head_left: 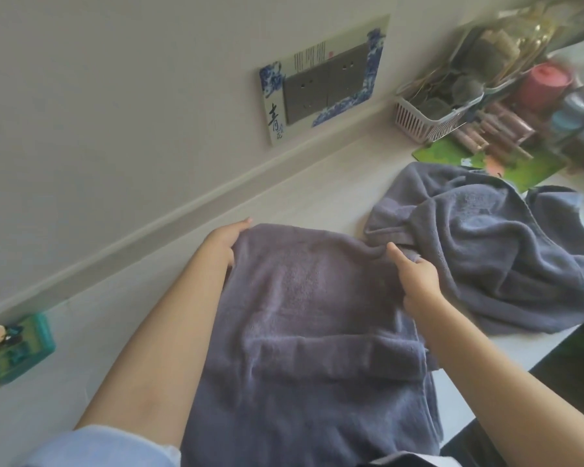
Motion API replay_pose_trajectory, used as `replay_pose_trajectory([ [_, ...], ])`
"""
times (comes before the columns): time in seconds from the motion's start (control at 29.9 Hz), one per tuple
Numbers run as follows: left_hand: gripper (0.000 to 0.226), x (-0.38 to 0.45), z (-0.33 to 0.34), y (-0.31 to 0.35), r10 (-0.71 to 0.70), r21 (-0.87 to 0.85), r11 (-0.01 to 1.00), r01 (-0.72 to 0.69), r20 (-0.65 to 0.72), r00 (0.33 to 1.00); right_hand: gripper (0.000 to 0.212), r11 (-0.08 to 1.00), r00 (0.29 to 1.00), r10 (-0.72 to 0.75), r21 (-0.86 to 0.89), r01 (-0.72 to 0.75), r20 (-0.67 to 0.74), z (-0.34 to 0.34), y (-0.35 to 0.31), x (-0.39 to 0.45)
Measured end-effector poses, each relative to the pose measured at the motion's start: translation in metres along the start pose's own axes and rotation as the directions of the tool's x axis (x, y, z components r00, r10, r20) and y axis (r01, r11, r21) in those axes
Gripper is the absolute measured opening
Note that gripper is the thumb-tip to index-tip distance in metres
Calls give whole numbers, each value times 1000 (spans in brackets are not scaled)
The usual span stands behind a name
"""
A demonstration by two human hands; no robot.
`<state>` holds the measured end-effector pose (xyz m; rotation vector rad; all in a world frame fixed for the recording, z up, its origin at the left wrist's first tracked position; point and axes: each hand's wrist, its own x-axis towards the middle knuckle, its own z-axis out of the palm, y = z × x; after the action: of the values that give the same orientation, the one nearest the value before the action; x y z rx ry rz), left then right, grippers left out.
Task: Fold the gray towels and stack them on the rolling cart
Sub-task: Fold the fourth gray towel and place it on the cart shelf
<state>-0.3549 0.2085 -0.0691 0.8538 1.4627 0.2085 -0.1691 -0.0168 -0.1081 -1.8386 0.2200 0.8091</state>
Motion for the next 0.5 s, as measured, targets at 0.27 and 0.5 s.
replay_pose_trajectory([
  [0.27,25,3,-50,34,376,-496,793,-353,-58,925,14,908,876,-380,301,292,297,-9,-75,-15],
  [0.5,23,24,-54,40,383,-490,792,-364,-65,921,12,936,887,-351,132,326,299,8,-113,13],
])
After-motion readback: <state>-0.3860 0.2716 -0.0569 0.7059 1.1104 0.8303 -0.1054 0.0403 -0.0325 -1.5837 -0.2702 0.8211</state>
